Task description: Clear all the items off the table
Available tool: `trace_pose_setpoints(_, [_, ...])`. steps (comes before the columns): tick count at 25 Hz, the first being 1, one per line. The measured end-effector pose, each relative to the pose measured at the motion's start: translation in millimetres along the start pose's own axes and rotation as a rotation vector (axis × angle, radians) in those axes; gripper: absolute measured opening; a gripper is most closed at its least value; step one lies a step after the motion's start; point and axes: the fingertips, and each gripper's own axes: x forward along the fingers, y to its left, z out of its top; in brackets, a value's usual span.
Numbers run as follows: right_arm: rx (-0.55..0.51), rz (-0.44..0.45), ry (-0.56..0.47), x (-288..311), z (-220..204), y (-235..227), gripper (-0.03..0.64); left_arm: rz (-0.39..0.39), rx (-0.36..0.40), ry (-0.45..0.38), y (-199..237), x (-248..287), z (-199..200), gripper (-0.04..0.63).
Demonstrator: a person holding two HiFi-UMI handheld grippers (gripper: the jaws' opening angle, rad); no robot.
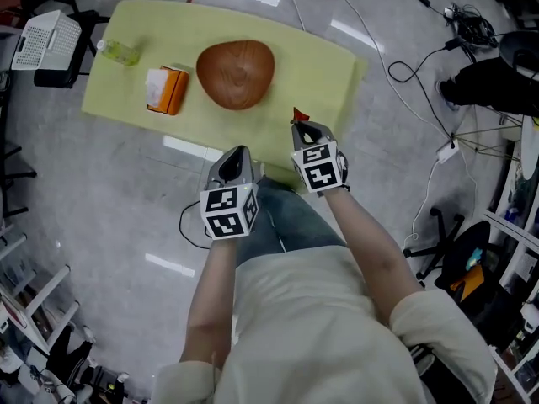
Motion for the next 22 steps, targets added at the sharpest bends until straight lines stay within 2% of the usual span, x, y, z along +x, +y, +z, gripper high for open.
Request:
trace_pose_setpoints(9, [-0.045,0.045,-0.06,-46.5,29.8,17.1,0.015,0.039,-0.017,-0.043,0.9,-36.3,13.1,0.009])
trace_pose_setpoints(15, [-0.112,0.093,-0.107,-67.3,55.3,30.6,0.015,0.075,-0.041,-0.08,4.3,-55.7,26.0,0.009])
trace_pose_setpoints(22, [-0.17,0.132,-0.156,-82.4,80.3,37.9,0.015,0.107,-0.029,-0.116,9.9,-72.6,45.3,0.009])
